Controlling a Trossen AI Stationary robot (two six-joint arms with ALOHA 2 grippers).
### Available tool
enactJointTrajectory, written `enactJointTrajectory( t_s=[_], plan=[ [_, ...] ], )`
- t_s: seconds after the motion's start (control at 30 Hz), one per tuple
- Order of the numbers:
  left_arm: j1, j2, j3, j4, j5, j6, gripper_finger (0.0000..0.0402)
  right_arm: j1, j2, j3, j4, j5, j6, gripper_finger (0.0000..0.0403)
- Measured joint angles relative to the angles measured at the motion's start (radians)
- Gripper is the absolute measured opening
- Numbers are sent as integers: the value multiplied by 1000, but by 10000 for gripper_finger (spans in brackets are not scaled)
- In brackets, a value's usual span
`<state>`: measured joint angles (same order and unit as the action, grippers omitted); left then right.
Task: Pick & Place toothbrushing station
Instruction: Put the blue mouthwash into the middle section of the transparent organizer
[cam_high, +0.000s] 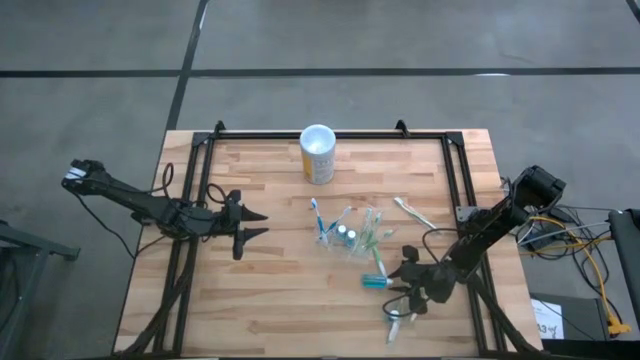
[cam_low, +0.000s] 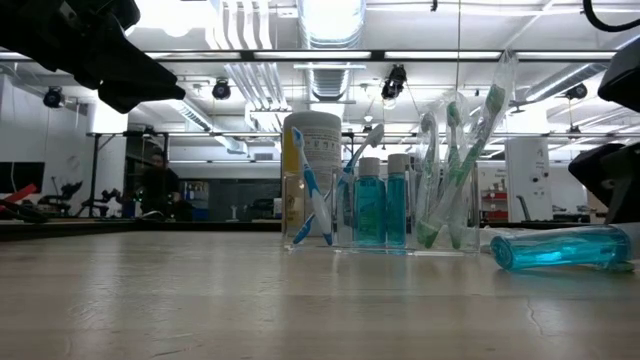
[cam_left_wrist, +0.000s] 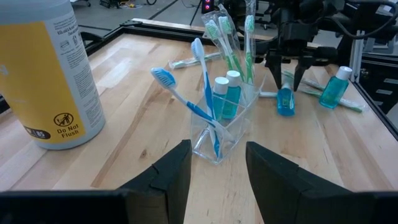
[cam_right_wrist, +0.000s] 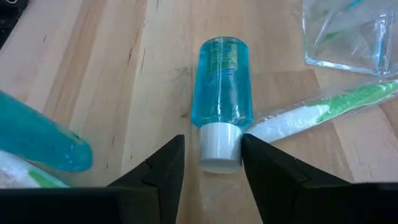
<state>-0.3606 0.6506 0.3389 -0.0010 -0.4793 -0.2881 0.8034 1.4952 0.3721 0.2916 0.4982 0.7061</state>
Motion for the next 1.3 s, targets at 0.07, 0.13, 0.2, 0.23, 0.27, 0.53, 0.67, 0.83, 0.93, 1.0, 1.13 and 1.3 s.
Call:
enactJointTrajectory(
  t_s=[0.07, 0.13, 0.2, 0.23, 0.27, 0.53, 0.67, 0.83, 0.93, 1.0, 1.13, 1.3],
  plan=[
    [0, 0, 0, 0, 0, 0, 157, 0, 0, 0, 0, -2, 2, 147],
    [0, 0, 0, 0, 0, 0, 157, 0, 0, 0, 0, -2, 1, 141],
    [0, 0, 0, 0, 0, 0, 157, 0, 0, 0, 0, -2, 2, 134],
    [0, 0, 0, 0, 0, 0, 157, 0, 0, 0, 0, -2, 2, 131],
    [0, 0, 0, 0, 0, 0, 157, 0, 0, 0, 0, -2, 5, 128],
    [0, 0, 0, 0, 0, 0, 157, 1, 0, 0, 0, -2, 47, 106],
    [0, 0, 0, 0, 0, 0, 157, 1, 0, 0, 0, -2, 47, 101],
    [0, 0, 0, 0, 0, 0, 157, 1, -5, 0, 0, -3, 52, 99],
    [0, 0, 0, 0, 0, 0, 157, 1, -24, 0, -1, -6, 97, 99],
    [0, 0, 0, 0, 0, 0, 157, 1, -46, 0, -13, -14, 121, 99],
    [0, 0, 0, 0, 0, 0, 157, 1, -117, 31, -158, -29, 156, 98],
    [0, 0, 0, 0, 0, 0, 157, 1, -200, 157, -506, -29, 155, 98]
  ],
)
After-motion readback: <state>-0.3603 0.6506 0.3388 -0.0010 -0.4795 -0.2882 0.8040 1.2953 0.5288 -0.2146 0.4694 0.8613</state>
